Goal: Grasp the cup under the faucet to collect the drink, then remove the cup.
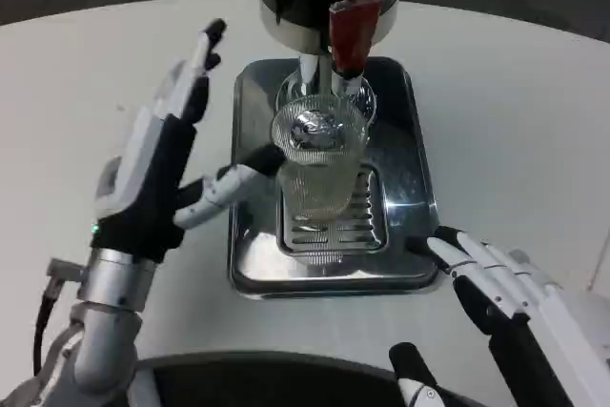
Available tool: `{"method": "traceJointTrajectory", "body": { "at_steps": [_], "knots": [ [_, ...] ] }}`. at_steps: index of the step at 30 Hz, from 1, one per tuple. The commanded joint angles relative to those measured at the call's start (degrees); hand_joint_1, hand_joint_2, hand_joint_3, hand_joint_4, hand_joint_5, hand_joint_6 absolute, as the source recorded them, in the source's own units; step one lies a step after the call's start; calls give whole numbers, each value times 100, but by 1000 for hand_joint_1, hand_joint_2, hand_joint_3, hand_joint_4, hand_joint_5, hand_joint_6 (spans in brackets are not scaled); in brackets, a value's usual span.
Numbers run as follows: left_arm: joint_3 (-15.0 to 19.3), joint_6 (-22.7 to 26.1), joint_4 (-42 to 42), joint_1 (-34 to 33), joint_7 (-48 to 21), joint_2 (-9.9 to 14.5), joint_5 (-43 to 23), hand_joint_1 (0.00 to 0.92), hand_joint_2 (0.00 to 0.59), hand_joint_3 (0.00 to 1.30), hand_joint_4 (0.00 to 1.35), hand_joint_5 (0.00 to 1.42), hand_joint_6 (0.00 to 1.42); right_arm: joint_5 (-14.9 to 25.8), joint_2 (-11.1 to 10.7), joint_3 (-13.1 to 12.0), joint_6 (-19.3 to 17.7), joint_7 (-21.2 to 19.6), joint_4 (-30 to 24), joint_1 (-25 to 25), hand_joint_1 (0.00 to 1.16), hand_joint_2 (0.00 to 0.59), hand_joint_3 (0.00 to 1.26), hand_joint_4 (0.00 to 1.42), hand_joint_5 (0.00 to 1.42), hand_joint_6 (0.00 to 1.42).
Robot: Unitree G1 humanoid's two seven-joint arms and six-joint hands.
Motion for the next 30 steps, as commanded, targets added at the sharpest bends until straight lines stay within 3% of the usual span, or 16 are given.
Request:
{"method": "traceJointTrajectory", "body": {
  "at_steps": [1,8,13,16,22,26,30],
  "knots": [
    [346,-31,-822,299,-1134,184,-1001,0,123,0,0,0,0,9,-66,7,49,-35,-46,-40,382,449,165,86,107,96],
    [832,938,-2615,534,-3117,367,-3035,0,171,0,0,0,0,-32,-75,6,197,-19,19,-182,382,449,165,86,110,97],
    [1050,1974,-3596,266,-4802,784,-4410,0,149,0,0,0,0,-81,-111,23,254,-52,87,-332,386,449,165,86,110,97],
    [1253,2573,-3970,23,-5395,931,-4991,0,137,0,0,0,0,-105,-86,66,294,-80,138,-391,392,449,165,86,111,97],
    [1635,3696,-4252,-465,-5986,881,-5792,0,112,0,0,0,0,-151,-72,74,362,-144,112,-354,435,453,156,87,111,112],
    [1677,4403,-4018,-904,-6504,827,-6172,0,104,0,0,0,0,-130,-101,46,383,-166,81,-308,442,453,156,88,111,112],
    [1683,4772,-3713,-1167,-6886,705,-6190,0,100,0,0,0,0,-109,-128,25,403,-162,59,-315,446,454,156,93,111,112]
  ]
}}
